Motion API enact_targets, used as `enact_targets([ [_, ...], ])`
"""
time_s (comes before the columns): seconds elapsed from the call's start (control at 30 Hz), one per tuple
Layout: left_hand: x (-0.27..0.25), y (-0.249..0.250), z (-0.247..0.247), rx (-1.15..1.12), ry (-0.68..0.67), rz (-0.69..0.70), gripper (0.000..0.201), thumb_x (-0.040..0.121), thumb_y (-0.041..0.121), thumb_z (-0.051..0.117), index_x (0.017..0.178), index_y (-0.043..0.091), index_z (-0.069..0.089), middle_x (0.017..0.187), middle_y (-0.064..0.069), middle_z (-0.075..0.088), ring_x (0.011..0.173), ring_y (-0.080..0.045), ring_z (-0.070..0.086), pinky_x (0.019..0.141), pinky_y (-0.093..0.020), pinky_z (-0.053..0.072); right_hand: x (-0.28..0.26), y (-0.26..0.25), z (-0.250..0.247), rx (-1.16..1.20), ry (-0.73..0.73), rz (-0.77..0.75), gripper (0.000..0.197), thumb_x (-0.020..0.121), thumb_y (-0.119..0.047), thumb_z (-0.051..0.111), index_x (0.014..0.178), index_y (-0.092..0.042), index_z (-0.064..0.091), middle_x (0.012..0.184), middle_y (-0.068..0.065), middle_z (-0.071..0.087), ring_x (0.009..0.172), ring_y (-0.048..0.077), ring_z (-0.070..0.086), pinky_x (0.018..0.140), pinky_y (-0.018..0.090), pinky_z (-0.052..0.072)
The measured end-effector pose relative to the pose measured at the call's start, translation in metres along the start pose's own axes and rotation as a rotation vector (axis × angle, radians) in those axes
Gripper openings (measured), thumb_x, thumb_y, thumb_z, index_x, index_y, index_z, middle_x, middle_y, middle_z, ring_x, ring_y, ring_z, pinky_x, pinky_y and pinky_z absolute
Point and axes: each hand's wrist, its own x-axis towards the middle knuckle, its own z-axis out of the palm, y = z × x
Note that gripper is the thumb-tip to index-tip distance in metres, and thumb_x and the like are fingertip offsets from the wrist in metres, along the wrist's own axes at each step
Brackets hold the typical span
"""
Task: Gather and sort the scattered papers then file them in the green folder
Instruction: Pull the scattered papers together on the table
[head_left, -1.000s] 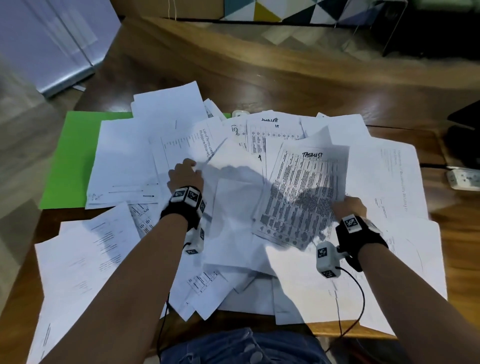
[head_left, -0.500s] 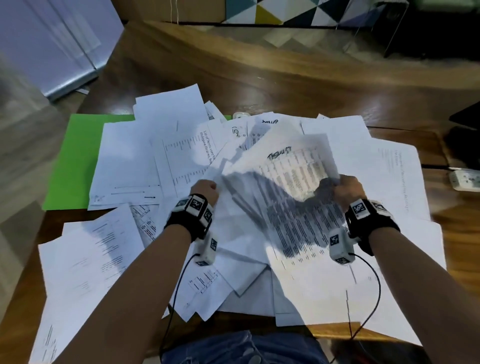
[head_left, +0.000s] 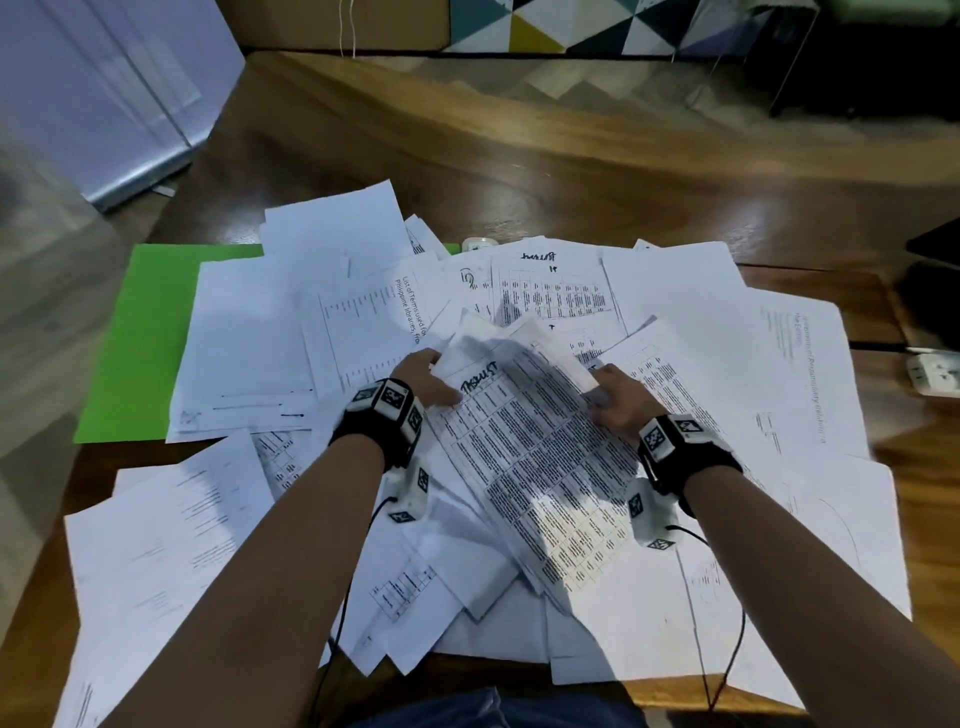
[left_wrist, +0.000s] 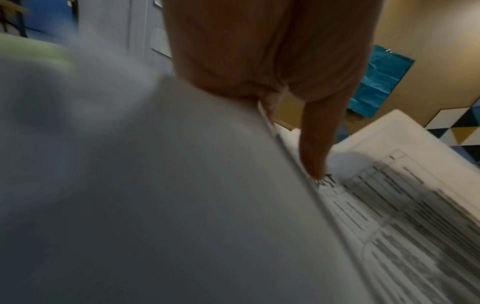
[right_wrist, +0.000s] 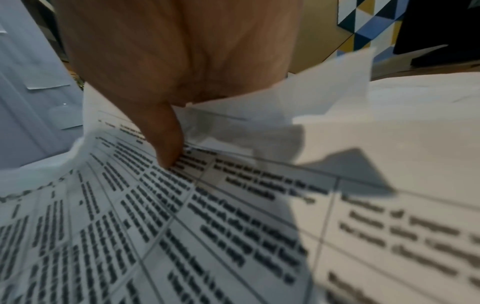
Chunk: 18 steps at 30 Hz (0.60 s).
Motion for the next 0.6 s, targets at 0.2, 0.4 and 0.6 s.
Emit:
enact_targets([
  [0.2,-0.009,0.006,-0.004,-0.093,-0.025,0.267,0.045,0.080,0.001,0.063,0.124,0.010,0.057,0.108,-0.006,0.060,0.098,-0.021,0.055,0.084,-0.031,0.043,0.007,-0.003,-0.005,-0.012,0.014,0.029,0.124,0.050,-0.068,0.069,0.148,-0.007,0.024,0.142,0.019,0.037,0.127,0.035,0.043,0.104,0.042,0.037],
  [0.4,-0.006,0.004,-0.008,-0.182,0.003,0.404,0.031,0.070,0.002,0.066,0.101,-0.001,0.067,0.082,-0.007,0.058,0.078,-0.016,0.050,0.068,-0.023,0.040,0.008,-0.010,-0.013,0.137,-0.003,0.038,0.016,0.083,-0.012,0.068,0.096,-0.003,0.064,0.087,0.003,0.066,0.080,0.018,0.059,0.099,0.044,0.041],
  [0.6,0.001,0.002,-0.017,-0.107,0.303,0.308,0.024,0.073,0.014,0.067,0.097,0.012,0.064,0.088,-0.001,0.061,0.080,-0.016,0.055,0.073,-0.027,0.047,0.016,-0.007,-0.007,0.016,0.075,0.078,0.028,0.089,-0.013,0.062,0.110,0.005,0.062,0.108,0.019,0.066,0.094,0.028,0.062,0.077,0.026,0.041],
])
